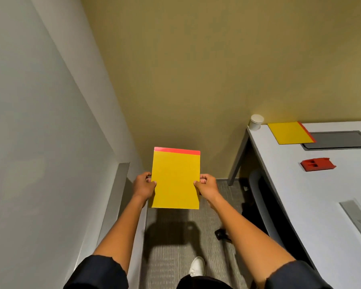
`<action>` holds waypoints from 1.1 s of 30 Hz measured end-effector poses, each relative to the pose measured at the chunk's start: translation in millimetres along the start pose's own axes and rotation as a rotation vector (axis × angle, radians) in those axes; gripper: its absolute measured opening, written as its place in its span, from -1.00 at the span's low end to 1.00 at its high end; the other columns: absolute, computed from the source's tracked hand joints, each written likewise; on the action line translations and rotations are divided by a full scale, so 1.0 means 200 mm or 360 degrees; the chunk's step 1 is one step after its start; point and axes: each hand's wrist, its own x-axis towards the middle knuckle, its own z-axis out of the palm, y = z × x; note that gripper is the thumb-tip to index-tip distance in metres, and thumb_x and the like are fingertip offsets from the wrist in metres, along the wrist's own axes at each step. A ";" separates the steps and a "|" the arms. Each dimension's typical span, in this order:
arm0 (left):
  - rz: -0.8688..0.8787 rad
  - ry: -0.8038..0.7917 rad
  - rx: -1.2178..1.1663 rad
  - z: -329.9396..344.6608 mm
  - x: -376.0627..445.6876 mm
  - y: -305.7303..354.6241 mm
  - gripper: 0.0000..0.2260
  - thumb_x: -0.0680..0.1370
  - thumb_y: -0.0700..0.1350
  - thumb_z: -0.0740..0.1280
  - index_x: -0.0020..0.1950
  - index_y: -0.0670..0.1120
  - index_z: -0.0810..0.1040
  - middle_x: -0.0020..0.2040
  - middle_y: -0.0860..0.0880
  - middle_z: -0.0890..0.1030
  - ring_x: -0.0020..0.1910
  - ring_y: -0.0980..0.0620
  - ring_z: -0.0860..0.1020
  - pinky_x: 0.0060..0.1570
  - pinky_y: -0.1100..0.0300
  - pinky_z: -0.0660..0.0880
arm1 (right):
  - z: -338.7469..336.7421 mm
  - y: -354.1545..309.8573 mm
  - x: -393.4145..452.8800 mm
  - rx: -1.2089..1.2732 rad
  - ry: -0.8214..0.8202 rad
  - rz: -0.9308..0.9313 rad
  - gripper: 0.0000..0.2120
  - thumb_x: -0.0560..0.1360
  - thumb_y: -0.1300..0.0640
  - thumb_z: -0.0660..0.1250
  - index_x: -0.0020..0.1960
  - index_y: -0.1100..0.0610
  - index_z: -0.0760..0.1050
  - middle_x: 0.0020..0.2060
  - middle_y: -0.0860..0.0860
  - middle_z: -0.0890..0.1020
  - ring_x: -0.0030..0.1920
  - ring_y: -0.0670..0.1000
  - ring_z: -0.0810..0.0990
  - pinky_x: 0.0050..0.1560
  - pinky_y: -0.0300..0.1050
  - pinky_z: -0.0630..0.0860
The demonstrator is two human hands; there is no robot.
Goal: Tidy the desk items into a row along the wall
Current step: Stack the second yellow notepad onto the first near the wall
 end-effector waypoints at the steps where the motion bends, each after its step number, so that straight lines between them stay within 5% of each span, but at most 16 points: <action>1: 0.0042 0.0002 0.0021 0.02 0.08 0.07 -0.76 0.50 -0.32 0.34 0.16 -0.19 0.55 -0.15 -0.15 0.55 -0.15 -0.02 0.48 -0.06 0.11 0.45 | -0.02 -0.06 0.06 0.0005 0.0028 -0.0005 -0.86 0.48 0.26 0.38 0.03 0.16 0.54 -0.10 0.14 0.65 -0.04 0.14 0.62 0.03 0.03 0.56; 13: 0.0221 -0.0180 0.0142 0.51 0.90 0.61 -0.81 0.47 -0.33 0.35 0.04 -0.16 0.62 -0.09 -0.19 0.64 -0.10 -0.16 0.57 -0.13 0.19 0.37 | -0.38 -0.47 0.68 0.0038 0.0483 0.0070 -0.90 0.49 0.27 0.32 0.00 0.15 0.53 -0.18 0.01 0.59 -0.14 -0.01 0.55 -0.11 -0.17 0.43; 19: 0.0370 -0.0499 0.0178 0.91 1.26 0.93 -0.83 0.44 -0.34 0.35 -0.03 -0.15 0.63 -0.18 -0.16 0.63 -0.08 -0.22 0.60 -0.17 0.16 0.40 | -0.67 -0.53 0.99 0.0133 0.0855 0.0229 -0.81 0.46 0.19 0.35 0.07 0.12 0.53 -0.05 0.03 0.64 -0.03 0.03 0.61 0.10 -0.04 0.54; 25: 0.0598 -0.0906 0.0277 1.23 1.46 1.23 -0.84 0.42 -0.34 0.34 -0.06 -0.15 0.63 -0.26 -0.11 0.58 -0.24 -0.09 0.52 -0.23 0.20 0.35 | -0.90 -0.56 1.08 0.0353 0.1263 0.0333 -0.80 0.46 0.17 0.32 0.07 0.09 0.58 -0.07 0.02 0.63 -0.02 0.06 0.60 -0.06 -0.17 0.43; 33: 0.0730 -0.1342 0.0371 1.58 1.45 1.45 -0.85 0.44 -0.32 0.33 -0.07 -0.13 0.62 -0.27 -0.06 0.55 -0.27 -0.01 0.48 -0.35 0.24 0.31 | -1.14 -0.40 1.02 0.0712 0.1560 0.0413 -0.86 0.47 0.18 0.31 -0.06 0.01 0.60 -0.11 0.08 0.70 -0.08 0.14 0.68 0.04 0.18 0.61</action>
